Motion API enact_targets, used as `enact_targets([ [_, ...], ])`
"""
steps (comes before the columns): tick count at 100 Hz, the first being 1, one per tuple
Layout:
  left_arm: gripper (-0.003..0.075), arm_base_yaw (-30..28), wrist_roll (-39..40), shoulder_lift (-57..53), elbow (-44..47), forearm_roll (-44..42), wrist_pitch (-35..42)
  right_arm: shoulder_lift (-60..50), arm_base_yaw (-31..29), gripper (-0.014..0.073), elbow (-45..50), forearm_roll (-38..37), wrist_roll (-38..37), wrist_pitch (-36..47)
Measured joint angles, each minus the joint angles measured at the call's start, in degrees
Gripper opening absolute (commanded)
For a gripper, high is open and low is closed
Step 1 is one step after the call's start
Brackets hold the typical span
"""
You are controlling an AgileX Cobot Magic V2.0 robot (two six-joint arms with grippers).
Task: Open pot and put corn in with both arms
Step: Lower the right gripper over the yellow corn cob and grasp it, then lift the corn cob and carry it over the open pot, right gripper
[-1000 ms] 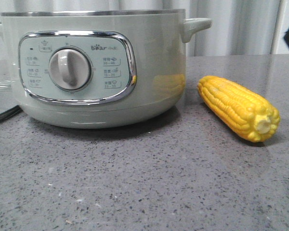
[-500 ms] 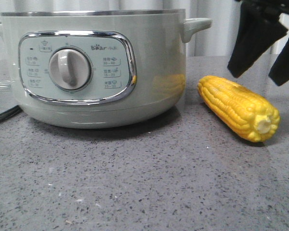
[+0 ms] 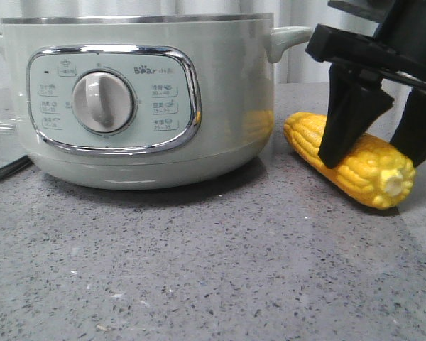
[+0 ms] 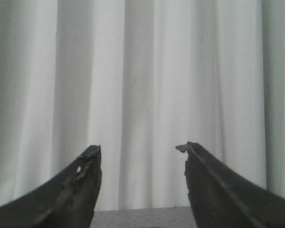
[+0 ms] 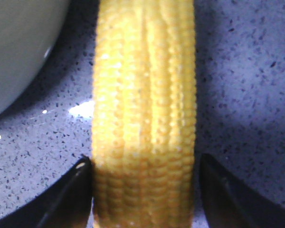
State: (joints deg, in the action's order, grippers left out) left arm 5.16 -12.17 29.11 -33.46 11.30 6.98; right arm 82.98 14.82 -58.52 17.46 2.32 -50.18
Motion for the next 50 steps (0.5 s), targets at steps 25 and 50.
enact_targets([
  [25, 0.0347, 0.0, 0.0, 0.0, 0.0, 0.0, 0.0, 0.5, 0.0, 0.0052, -0.2, 0.2, 0.0, -0.2],
  [50, 0.0347, 0.0, 0.0, 0.0, 0.0, 0.0, 0.0, 0.5, 0.0, -0.0074, -0.3, -0.7, 0.0, -0.5],
])
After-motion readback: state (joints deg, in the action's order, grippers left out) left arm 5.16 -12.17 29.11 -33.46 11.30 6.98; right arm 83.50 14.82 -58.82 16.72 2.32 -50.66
